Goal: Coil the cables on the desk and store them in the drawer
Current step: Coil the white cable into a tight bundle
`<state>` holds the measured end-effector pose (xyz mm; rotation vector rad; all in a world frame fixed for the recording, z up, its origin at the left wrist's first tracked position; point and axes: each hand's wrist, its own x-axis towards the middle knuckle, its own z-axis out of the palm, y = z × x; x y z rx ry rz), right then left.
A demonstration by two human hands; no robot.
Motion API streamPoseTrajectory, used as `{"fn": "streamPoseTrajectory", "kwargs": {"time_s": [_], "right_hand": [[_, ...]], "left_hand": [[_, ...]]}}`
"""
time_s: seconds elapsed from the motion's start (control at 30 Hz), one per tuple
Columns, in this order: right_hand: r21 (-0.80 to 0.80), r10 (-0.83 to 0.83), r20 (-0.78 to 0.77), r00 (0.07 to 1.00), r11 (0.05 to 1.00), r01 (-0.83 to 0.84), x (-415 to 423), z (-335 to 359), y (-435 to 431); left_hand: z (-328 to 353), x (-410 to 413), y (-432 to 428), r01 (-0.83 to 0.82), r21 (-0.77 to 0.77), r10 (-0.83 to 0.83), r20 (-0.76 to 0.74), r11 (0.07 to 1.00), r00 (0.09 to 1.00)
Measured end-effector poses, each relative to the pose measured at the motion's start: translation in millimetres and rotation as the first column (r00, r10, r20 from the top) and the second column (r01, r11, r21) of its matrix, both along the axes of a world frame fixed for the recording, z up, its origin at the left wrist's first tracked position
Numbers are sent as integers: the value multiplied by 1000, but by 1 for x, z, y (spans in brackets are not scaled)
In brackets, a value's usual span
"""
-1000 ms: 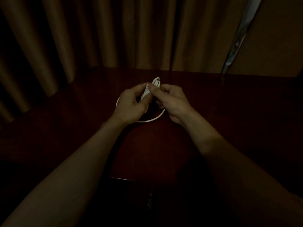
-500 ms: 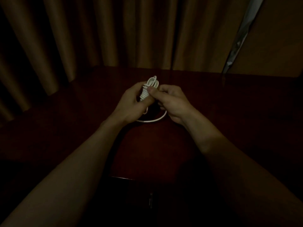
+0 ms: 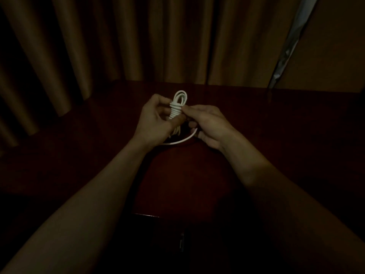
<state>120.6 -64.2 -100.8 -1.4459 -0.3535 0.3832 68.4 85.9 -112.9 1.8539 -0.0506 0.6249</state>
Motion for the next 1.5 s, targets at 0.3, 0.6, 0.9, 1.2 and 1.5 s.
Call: {"fn": "streamPoseTrajectory", "kwargs": {"time_s": [0.3, 0.6, 0.9, 1.2, 1.5], "right_hand": [[36, 36, 104, 994, 999, -40, -7, 0, 9], [-22, 5, 146, 989, 1000, -2, -1, 1, 0], [0, -52, 127, 990, 999, 53, -7, -2, 7], [-33, -24, 234, 972, 999, 33, -3, -7, 5], [-80, -27, 155, 988, 996, 40, -1, -1, 7]], "left_hand": [[0, 1, -3, 62, 68, -60, -33, 996, 998], [1, 4, 1, 214, -85, -222, -94, 973, 971], [-1, 2, -1, 129, -36, -129, 16, 991, 992], [1, 2, -1, 262, 33, -255, -143, 964, 956], [-5, 4, 0, 159, 145, -156, -34, 977, 987]]}}
